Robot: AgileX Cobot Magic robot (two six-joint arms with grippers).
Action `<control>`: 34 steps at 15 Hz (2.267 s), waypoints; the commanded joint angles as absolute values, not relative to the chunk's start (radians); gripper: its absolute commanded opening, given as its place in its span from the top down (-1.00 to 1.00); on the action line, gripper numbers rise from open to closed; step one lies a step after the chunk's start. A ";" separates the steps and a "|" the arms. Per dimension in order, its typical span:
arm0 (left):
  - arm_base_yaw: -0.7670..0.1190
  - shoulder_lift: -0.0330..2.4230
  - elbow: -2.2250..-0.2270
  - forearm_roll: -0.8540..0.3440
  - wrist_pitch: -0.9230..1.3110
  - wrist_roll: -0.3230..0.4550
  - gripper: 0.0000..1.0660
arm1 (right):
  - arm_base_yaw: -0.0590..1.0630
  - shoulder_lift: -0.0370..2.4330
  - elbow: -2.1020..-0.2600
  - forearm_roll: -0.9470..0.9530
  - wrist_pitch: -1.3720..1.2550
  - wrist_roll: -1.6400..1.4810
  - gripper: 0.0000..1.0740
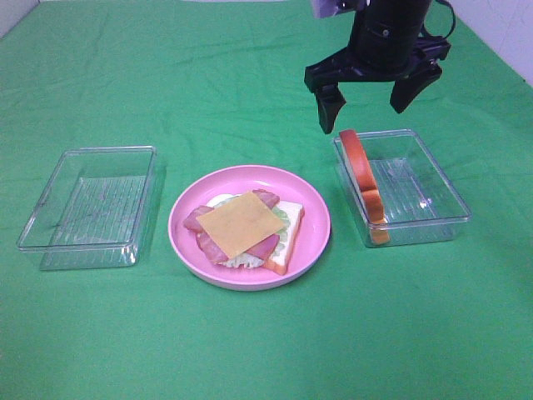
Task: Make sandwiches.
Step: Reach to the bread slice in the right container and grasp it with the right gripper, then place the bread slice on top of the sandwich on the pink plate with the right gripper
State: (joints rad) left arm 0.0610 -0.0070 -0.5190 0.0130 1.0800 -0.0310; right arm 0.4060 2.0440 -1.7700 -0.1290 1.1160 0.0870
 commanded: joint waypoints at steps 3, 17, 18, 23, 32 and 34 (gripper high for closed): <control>0.062 -0.020 -0.518 0.008 1.078 -0.030 -0.89 | 0.405 2.135 -1.771 -0.103 1.126 0.085 -0.80; 0.062 -0.020 -0.518 0.008 1.078 -0.030 -0.89 | 0.405 2.159 -1.751 -0.198 1.183 0.081 1.00; 0.062 -0.020 -0.518 0.008 1.078 -0.030 -0.89 | 0.405 2.142 -1.751 -0.199 1.181 0.076 1.00; 0.062 -0.020 -0.518 0.008 1.078 -0.030 -0.89 | 0.406 1.967 -1.751 -0.171 1.216 -0.042 1.00; 0.062 -0.020 -0.518 0.008 1.078 -0.030 -0.89 | 0.408 1.881 -1.750 0.363 1.162 -0.169 1.00; 0.062 -0.020 -0.518 0.008 1.078 -0.030 -0.89 | 0.408 1.915 -1.750 0.442 1.156 -0.189 1.00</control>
State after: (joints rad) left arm 0.0610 -0.0070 -0.5190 0.0130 1.0800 -0.0310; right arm 0.4060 1.9280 -1.7530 0.4440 1.1550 -0.1760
